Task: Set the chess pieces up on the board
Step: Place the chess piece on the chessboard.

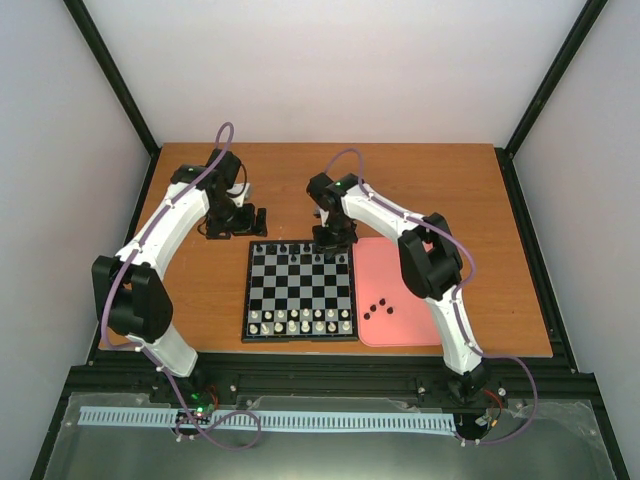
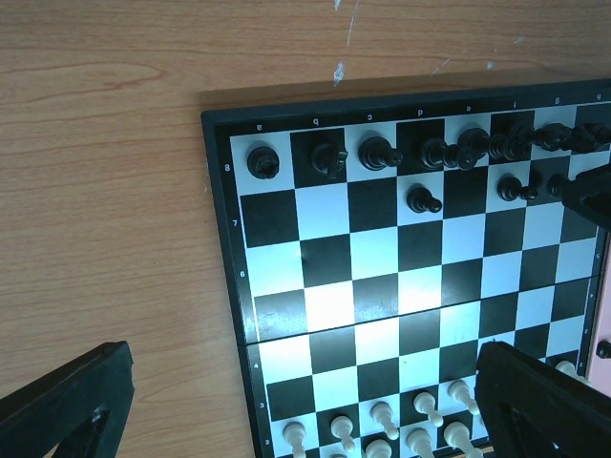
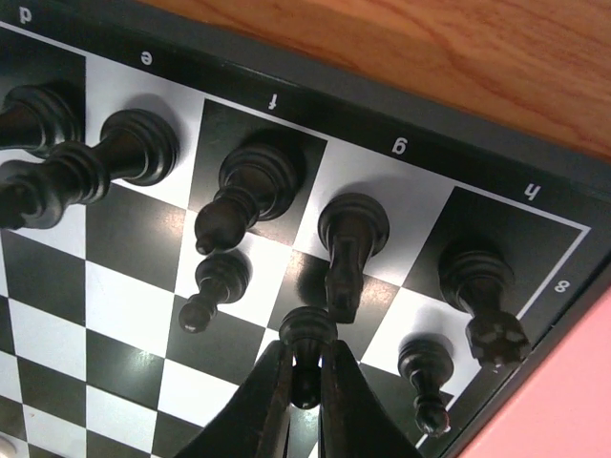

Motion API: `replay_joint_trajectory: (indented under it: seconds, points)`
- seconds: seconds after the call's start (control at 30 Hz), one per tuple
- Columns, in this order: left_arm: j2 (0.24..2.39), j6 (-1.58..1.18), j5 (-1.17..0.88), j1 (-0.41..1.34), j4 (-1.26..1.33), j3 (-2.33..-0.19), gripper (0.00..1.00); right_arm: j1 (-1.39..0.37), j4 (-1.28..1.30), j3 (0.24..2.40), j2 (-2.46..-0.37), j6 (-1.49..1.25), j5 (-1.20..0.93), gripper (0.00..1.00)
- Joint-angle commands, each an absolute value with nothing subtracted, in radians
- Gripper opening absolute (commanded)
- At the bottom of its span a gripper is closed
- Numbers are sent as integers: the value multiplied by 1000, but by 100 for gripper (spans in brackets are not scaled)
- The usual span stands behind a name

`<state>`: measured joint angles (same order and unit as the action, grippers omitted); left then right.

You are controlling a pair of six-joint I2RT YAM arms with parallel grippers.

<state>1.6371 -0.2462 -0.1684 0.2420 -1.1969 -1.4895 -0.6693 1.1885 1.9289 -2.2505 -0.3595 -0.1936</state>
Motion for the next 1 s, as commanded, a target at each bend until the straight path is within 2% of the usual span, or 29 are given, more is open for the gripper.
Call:
replay_joint_trajectory:
  seconds: [0.0, 0.4, 0.6, 0.97]
  points:
    - [1637, -235, -168, 236, -1197, -1508, 100, -680, 1196, 1953, -2274, -353, -197, 8]
    - [1640, -235, -175, 236, -1195, -1506, 100, -680, 1202, 1957, -2290, -356, -186, 12]
    - [1638, -234, -175, 236, -1195, -1505, 100, -680, 1200, 1955, -2284, -352, -191, 25]
    - [1632, -235, -172, 236, -1196, -1506, 100, -684, 1221, 1959, -2146, -341, -225, 30]
